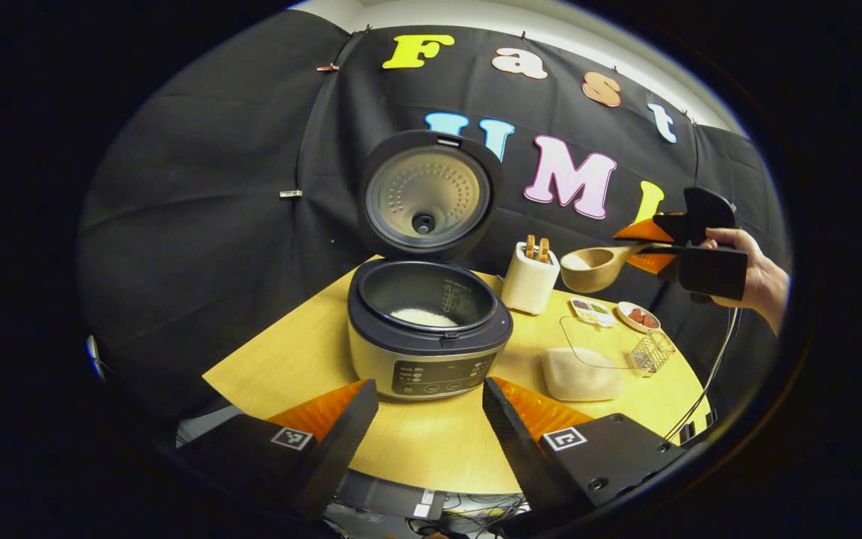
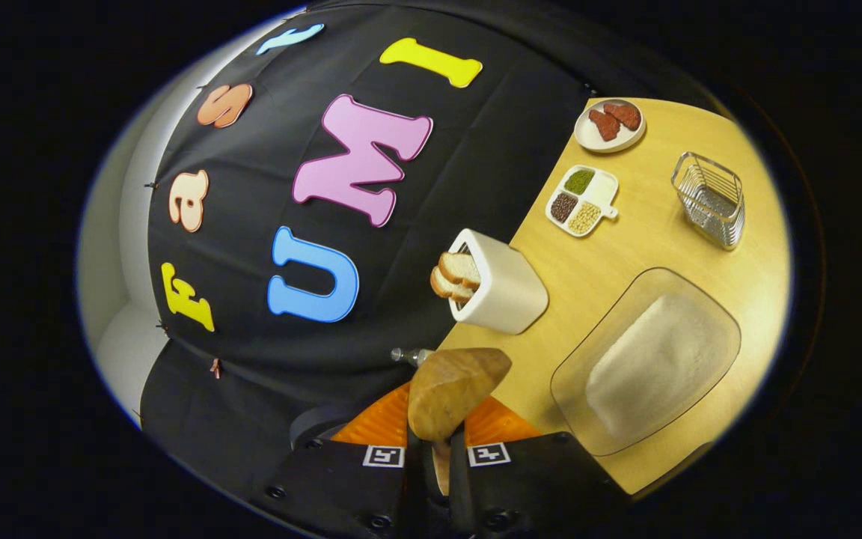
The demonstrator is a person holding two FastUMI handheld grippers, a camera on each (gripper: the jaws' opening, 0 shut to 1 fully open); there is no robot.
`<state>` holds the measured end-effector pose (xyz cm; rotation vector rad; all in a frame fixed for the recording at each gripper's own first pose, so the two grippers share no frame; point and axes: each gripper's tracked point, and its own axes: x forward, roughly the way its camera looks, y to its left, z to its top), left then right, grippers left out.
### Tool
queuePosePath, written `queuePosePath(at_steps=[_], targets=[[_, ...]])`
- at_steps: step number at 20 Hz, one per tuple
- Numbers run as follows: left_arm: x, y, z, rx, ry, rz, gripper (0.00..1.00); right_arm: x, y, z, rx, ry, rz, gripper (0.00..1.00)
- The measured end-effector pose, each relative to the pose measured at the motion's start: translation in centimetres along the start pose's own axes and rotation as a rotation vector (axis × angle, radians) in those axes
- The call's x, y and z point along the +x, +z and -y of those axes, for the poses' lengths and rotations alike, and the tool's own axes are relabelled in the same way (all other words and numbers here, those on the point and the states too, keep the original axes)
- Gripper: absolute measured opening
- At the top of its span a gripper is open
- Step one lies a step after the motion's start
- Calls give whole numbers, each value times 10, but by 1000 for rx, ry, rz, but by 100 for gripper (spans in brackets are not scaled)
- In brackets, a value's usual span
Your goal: Close the left gripper, press the button to open the rice cooker; take a wooden spoon from the chopstick holder with the right hand, scoop a spoonful of rice and pour it into the rice cooker, then put the wooden spoon back into the chopstick holder.
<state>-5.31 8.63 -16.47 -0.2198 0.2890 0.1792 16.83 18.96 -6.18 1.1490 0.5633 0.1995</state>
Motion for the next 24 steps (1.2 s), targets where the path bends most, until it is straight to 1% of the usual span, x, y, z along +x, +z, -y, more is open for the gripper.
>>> queuePosePath(at_steps=[6, 9, 15, 16, 17, 20, 23, 24], targets=[[-1, 2, -19, -19, 29, 6, 96, 36, -48, -35, -28, 25, -59, 16], [2, 1, -31, -49, 47, -2, 96, 54, -70, -51, -115, 35, -74, 16], [5, 8, -48, -38, 75, 2, 96, 81, -109, -76, -425, 67, -72, 16], [5, 11, -49, -45, 76, 5, 93, 84, -116, -79, -488, 73, -73, 16], [4, 13, -50, -53, 77, 9, 96, 88, -122, -79, -555, 81, -74, 16], [5, 17, -52, -65, 81, 13, 96, 98, -140, -83, -738, 115, -75, 16], [8, 18, -54, -63, 82, 10, 96, 104, -156, -86, -871, 152, -71, 16], [8, 18, -54, -64, 83, 10, 96, 104, -166, -87, -903, 160, -89, 16]])
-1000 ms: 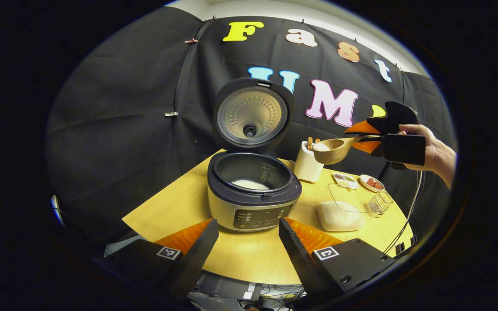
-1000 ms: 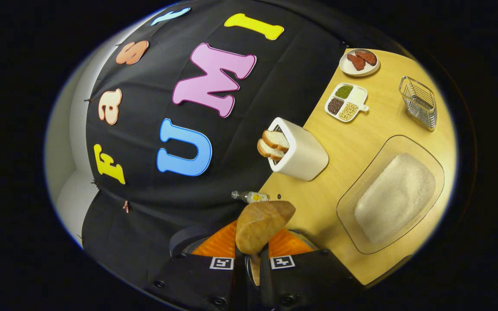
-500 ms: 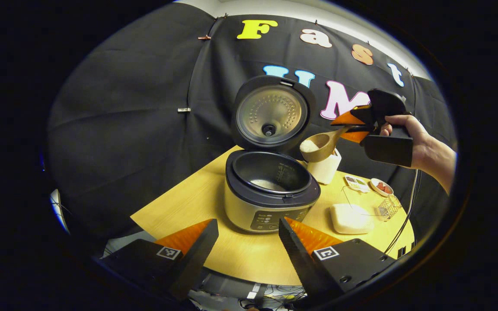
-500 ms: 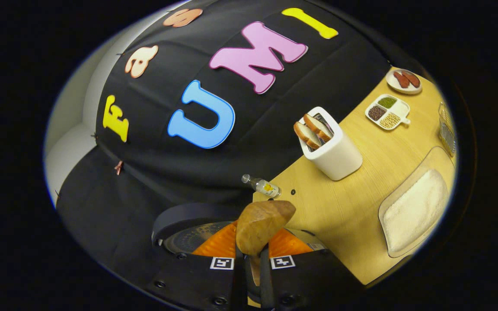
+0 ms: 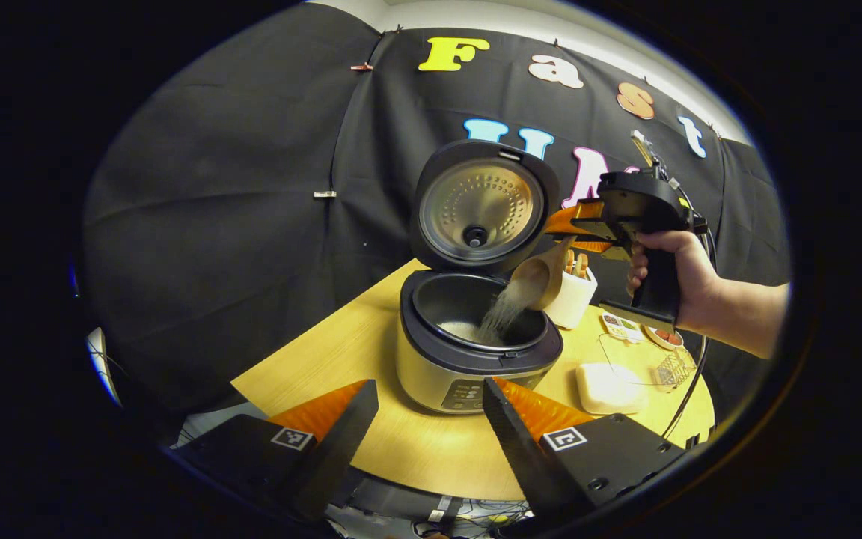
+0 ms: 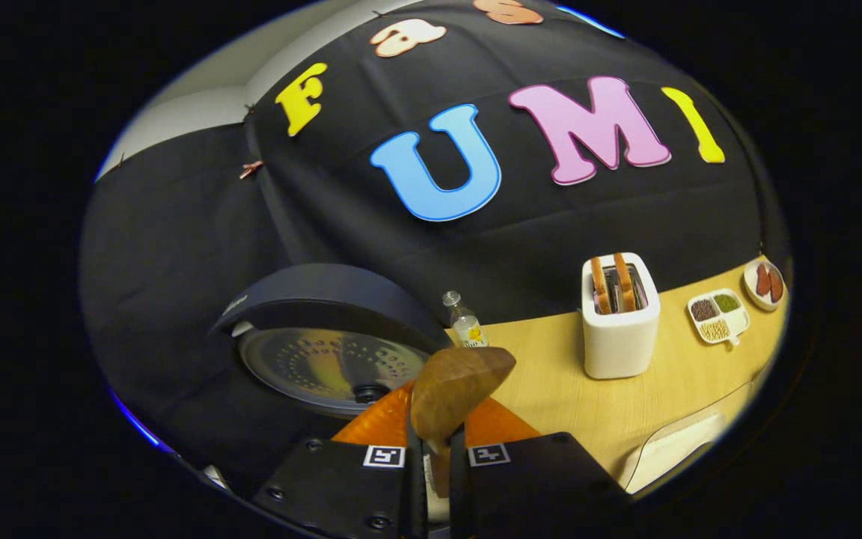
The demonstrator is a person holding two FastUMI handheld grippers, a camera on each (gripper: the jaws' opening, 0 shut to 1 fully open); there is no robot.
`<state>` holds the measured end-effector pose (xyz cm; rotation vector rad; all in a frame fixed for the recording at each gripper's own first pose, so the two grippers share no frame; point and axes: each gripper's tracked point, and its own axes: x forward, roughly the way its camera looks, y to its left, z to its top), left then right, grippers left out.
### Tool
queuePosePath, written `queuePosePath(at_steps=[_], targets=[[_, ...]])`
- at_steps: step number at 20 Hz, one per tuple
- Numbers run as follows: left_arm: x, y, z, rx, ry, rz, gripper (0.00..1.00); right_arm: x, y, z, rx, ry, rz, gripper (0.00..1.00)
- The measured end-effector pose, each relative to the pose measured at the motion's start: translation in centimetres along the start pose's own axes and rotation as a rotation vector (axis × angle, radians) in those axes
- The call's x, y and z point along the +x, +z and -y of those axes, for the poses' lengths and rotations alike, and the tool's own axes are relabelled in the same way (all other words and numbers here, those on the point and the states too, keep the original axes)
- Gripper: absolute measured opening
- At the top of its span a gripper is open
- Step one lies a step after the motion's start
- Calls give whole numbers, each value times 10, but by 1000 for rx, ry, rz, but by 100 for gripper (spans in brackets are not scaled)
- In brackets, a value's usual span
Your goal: Close the left gripper, press the button to open the rice cooker; take a wooden spoon from the chopstick holder with the right hand, scoop a spoonful of rice and pour it into the rice cooker, then put the wooden spoon back into the chopstick holder.
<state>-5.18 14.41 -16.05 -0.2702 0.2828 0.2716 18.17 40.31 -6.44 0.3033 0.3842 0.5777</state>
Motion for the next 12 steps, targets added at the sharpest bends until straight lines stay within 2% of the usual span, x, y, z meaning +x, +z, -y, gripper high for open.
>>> queuePosePath(at_steps=[3, 12], targets=[[2, 3, -1, -6, 1, 1, 96, 8, -17, -6, -61, 36, -38, 16], [0, 4, -1, -8, 10, 4, 96, 1, -46, -53, -407, 193, -62, 16]])
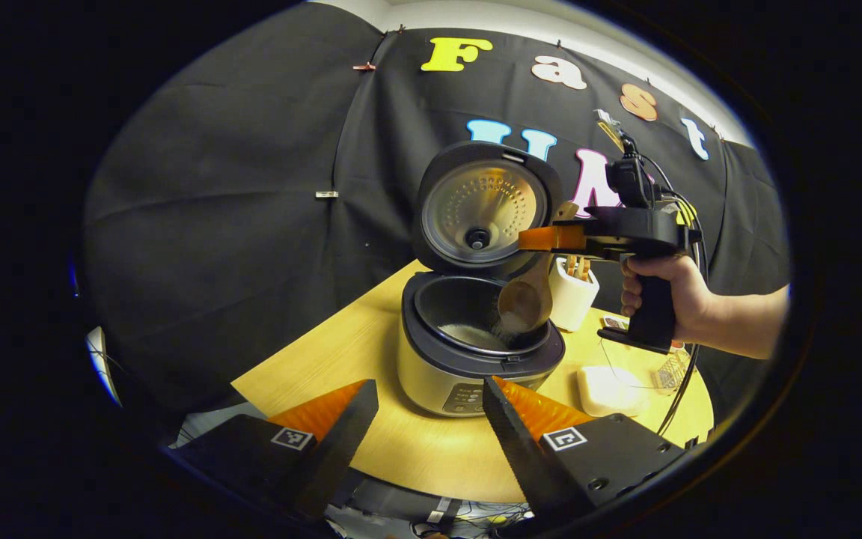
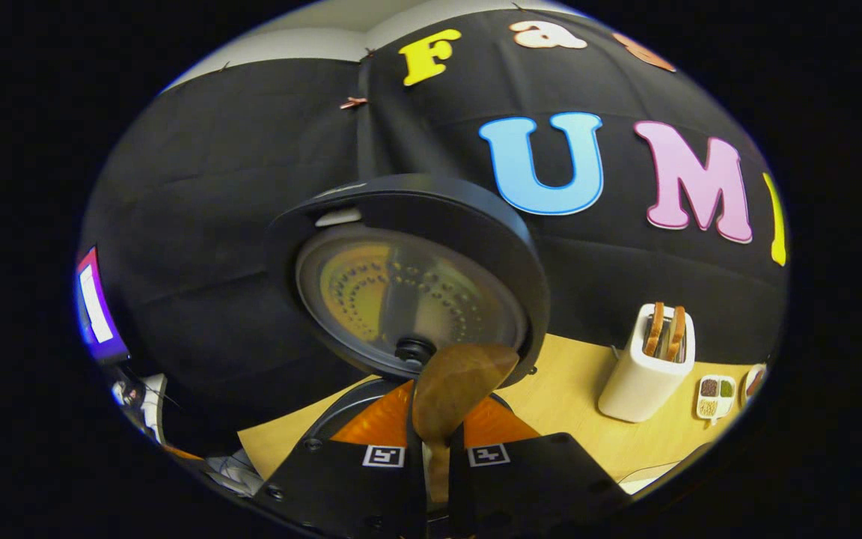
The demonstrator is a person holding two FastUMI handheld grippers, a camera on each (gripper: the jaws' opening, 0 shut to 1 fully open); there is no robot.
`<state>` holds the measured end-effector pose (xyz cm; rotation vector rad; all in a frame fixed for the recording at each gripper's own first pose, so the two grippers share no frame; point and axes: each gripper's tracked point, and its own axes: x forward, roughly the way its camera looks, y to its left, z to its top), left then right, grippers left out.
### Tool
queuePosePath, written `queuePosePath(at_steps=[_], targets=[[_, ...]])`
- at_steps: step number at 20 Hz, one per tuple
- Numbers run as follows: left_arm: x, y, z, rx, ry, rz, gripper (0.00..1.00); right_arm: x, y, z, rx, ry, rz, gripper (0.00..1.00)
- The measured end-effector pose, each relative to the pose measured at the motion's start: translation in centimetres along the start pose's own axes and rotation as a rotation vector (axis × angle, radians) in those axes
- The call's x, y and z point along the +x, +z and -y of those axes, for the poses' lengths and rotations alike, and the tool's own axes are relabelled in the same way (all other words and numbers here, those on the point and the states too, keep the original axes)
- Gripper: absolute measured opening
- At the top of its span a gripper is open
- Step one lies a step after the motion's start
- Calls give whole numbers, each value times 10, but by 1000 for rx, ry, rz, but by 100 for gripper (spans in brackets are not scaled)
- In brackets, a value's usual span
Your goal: Close the left gripper, press the button to open the rice cooker; take a wooden spoon from the chopstick holder with the right hand, scoop a spoonful of rice and pour it into the rice cooker, then put the wooden spoon back into the chopstick holder.
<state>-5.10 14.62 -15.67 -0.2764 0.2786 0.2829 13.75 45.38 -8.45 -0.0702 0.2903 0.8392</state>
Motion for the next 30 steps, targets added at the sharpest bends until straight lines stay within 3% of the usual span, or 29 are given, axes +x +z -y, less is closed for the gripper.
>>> queuePosePath(at_steps=[6, 9, 12, 17, 21, 26, 30], targets=[[-3, -2, 1, -2, 4, 2, 96, -8, -25, -49, -263, 140, -31, 16], [-3, -4, 3, 2, -1, -2, 96, -12, -30, -59, -266, 159, -46, 16], [-4, -5, 4, 14, -10, -2, 96, -15, -18, -50, -179, 127, -34, 16], [-7, -1, 11, 38, -47, 14, 96, -33, 21, -11, 63, 27, 25, 16], [-2, 10, 35, 63, -99, 33, 96, -73, 53, 42, 253, -81, 106, 16], [2, 26, 69, 95, -162, 60, 96, -153, 72, 147, 431, -280, 221, 16], [8, 39, 100, 98, -191, 76, 96, -224, 52, 240, 516, -460, 265, 16]])
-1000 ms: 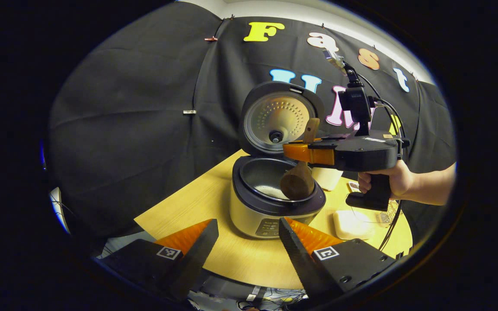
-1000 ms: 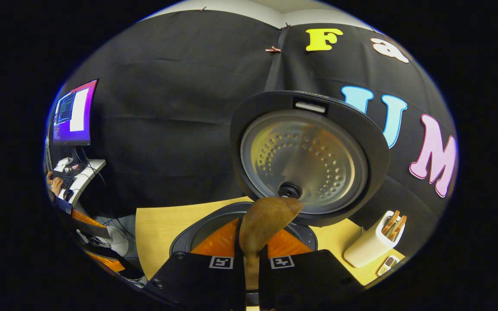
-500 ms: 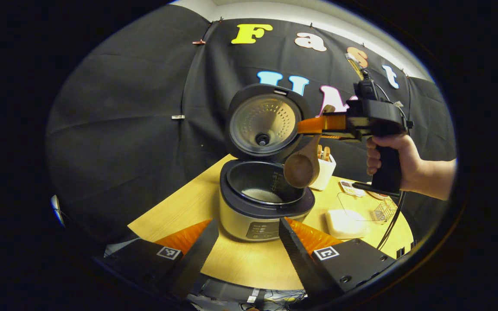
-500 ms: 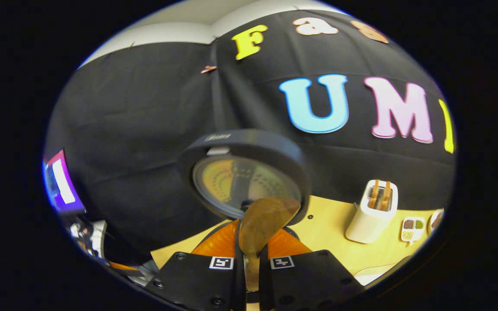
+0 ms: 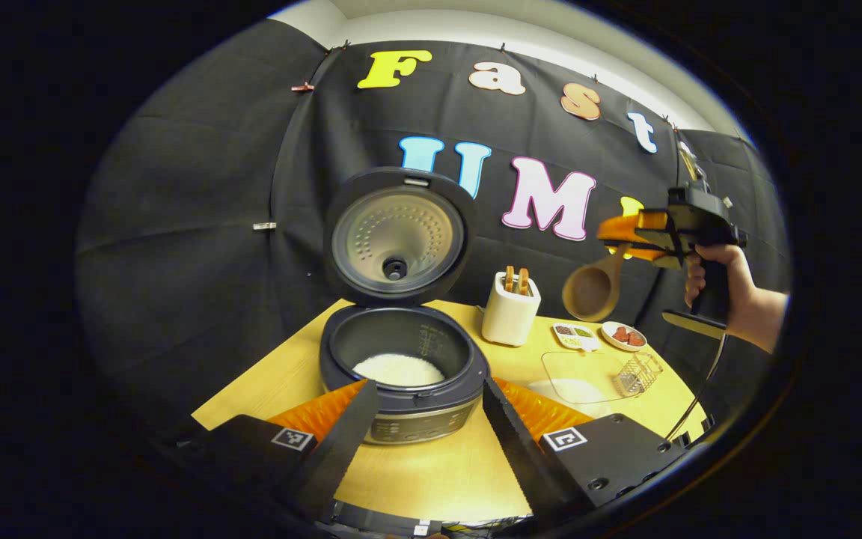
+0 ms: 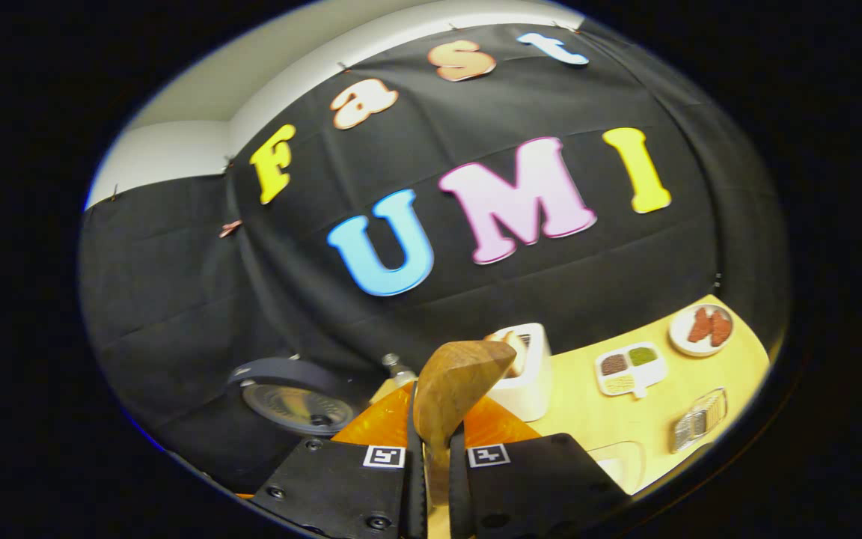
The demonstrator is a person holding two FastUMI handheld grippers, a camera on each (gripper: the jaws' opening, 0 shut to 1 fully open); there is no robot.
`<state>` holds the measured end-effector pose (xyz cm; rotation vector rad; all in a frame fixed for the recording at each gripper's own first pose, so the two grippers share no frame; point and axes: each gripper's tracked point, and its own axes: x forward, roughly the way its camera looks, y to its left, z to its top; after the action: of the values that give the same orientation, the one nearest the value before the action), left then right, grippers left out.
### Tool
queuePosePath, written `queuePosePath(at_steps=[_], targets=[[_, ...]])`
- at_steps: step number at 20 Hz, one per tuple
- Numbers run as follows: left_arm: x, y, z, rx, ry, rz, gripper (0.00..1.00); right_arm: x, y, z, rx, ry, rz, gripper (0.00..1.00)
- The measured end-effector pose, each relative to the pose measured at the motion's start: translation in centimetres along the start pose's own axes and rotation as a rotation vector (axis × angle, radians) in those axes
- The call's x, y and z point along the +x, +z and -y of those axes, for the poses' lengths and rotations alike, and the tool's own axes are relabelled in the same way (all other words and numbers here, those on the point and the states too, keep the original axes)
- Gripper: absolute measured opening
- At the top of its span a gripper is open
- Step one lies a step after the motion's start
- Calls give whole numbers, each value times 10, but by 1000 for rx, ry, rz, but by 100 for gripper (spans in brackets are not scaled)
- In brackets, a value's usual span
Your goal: Close the left gripper, press the button to open the rice cooker; take a wooden spoon from the chopstick holder with the right hand, scoop a spoonful of rice and pour it into the rice cooker, then put the wooden spoon back into the chopstick holder.
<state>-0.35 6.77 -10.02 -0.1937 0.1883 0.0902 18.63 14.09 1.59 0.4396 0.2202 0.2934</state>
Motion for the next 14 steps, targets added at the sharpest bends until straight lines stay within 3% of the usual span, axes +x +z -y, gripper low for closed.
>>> queuePosePath(at_steps=[4, 8, 14], targets=[[12, 11, 22, -20, 6, 3, 96, -20, 35, 106, 58, -148, 56, 16], [23, 24, 31, -33, 61, 21, 95, -39, 56, 200, 128, -275, 89, 16], [28, 40, 32, -43, 184, 24, 96, -32, 37, 300, 179, -382, 42, 16]])
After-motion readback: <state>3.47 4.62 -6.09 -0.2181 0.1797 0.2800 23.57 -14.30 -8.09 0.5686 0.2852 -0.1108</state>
